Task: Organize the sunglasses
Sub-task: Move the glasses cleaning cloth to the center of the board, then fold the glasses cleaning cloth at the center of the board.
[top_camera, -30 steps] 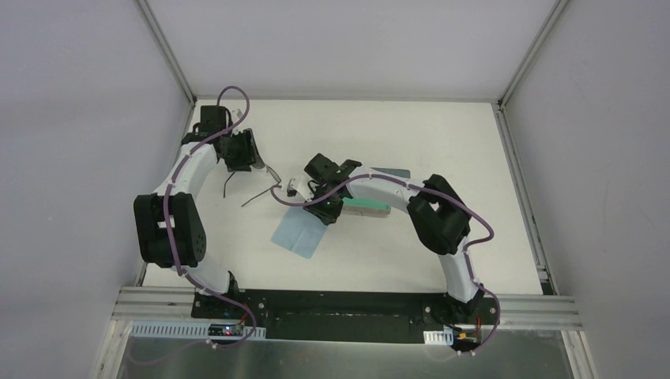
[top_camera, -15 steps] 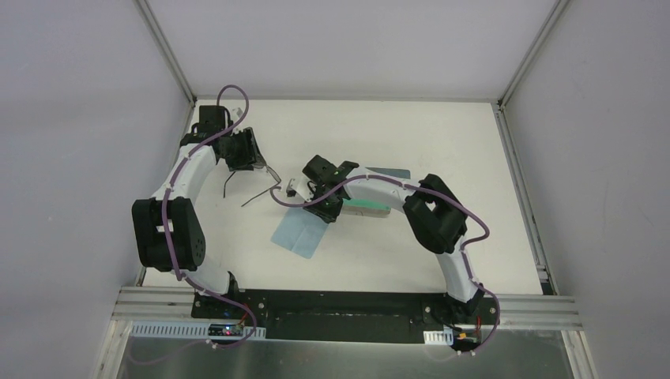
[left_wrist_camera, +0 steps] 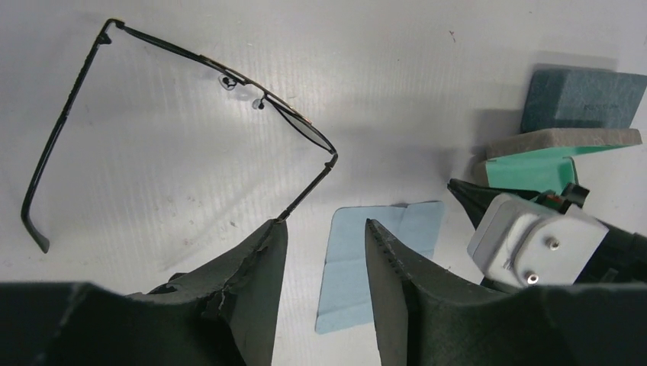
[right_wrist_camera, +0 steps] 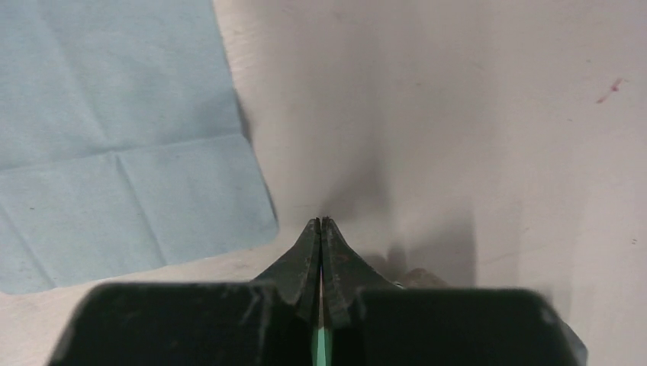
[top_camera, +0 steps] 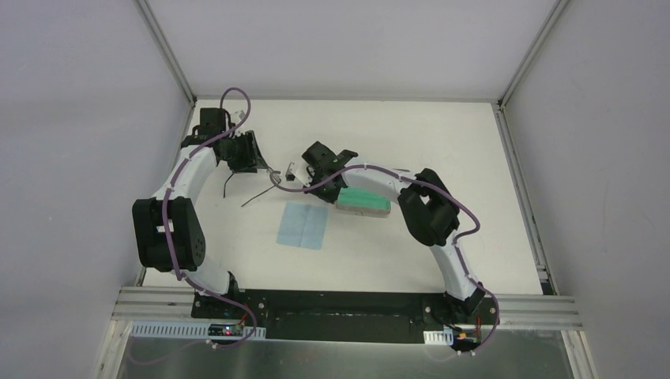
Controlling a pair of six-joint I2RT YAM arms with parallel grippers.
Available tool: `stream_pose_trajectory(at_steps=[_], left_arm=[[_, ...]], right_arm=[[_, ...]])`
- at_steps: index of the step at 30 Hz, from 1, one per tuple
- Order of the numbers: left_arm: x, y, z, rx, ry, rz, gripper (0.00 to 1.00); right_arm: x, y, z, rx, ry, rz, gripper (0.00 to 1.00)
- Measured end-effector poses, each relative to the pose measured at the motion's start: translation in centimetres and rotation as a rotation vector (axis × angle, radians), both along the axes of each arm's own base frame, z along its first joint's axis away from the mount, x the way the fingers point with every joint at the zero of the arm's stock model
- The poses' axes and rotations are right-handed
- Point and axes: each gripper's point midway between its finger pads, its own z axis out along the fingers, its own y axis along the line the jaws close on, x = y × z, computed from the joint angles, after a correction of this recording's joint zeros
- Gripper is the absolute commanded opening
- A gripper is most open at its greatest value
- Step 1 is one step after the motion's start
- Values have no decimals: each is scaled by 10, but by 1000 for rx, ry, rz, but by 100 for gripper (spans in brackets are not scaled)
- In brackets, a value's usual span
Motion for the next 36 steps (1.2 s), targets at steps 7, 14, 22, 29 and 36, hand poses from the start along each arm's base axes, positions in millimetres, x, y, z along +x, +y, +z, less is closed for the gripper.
stream_pose_trajectory(at_steps=[7, 14, 22, 29, 36], left_arm=[[-7, -21, 9, -91, -33, -138, 39], [-28, -59, 12, -144, -38, -331, 50], [-52, -89, -38, -22, 115, -504, 53], [-58, -90, -68, 165, 164, -535, 45], [-49, -70, -87, 286, 184, -444, 45]], right_arm=[[15, -6, 5, 13, -12, -8, 0], [3, 3, 22, 75, 34, 22, 19], [-31, -33, 132, 259, -51, 61, 36], [-70, -89, 168, 333, -92, 46, 39], [-75, -121, 139, 271, -35, -17, 41]])
